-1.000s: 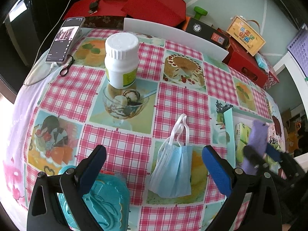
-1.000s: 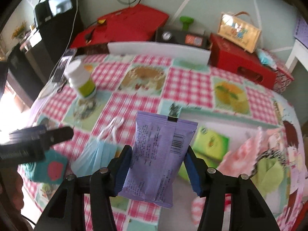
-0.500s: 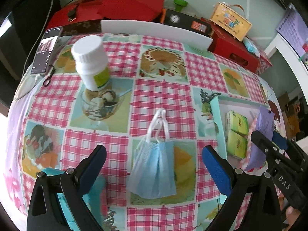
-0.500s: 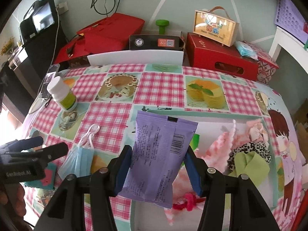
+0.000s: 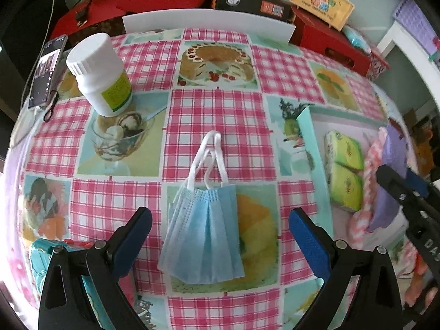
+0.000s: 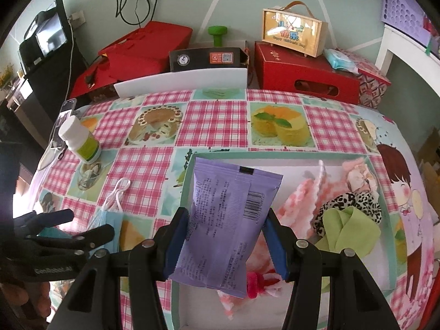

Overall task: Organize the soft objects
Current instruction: 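Grasp the blue face mask by its ear loops with the left tool while right holds the packet, then carry the blue mask and purple packet over the white tray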

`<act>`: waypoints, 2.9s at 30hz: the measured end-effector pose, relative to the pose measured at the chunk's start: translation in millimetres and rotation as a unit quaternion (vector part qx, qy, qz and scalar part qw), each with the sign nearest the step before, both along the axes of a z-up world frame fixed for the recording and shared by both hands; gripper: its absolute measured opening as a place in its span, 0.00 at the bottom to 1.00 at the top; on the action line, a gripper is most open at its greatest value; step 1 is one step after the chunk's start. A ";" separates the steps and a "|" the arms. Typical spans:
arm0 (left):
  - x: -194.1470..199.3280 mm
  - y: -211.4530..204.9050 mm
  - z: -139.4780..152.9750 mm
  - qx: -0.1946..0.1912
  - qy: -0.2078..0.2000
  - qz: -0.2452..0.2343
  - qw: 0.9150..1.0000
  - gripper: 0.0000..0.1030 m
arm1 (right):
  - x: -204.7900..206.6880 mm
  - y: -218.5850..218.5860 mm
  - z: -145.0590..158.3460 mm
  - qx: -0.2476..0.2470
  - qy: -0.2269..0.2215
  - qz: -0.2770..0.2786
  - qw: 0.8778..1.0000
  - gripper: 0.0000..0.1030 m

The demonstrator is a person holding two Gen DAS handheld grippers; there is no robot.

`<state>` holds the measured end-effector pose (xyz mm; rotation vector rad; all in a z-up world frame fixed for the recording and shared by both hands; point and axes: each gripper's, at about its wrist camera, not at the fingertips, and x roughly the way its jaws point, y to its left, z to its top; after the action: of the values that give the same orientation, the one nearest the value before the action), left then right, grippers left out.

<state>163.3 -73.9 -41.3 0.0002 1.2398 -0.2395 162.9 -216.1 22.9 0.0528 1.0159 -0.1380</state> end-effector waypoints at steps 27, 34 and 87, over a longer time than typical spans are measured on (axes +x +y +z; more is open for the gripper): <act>-0.9 -21.2 -42.6 0.002 0.067 -0.041 0.997 0.95 | -1.8 -4.0 -1.5 0.014 0.003 -0.003 1.000 0.56; -5.9 -42.2 -40.4 -0.024 0.064 -0.074 0.995 0.95 | -1.2 -3.0 -1.6 0.013 0.004 -0.003 1.000 0.56; -15.7 -4.0 43.6 -0.108 -0.089 -0.021 0.990 0.11 | -6.8 -8.0 11.2 0.012 -0.016 -0.011 1.000 0.56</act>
<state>147.6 -77.9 2.3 -0.1361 1.0332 -0.4008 156.1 -224.1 34.1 0.0879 0.9855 -0.1437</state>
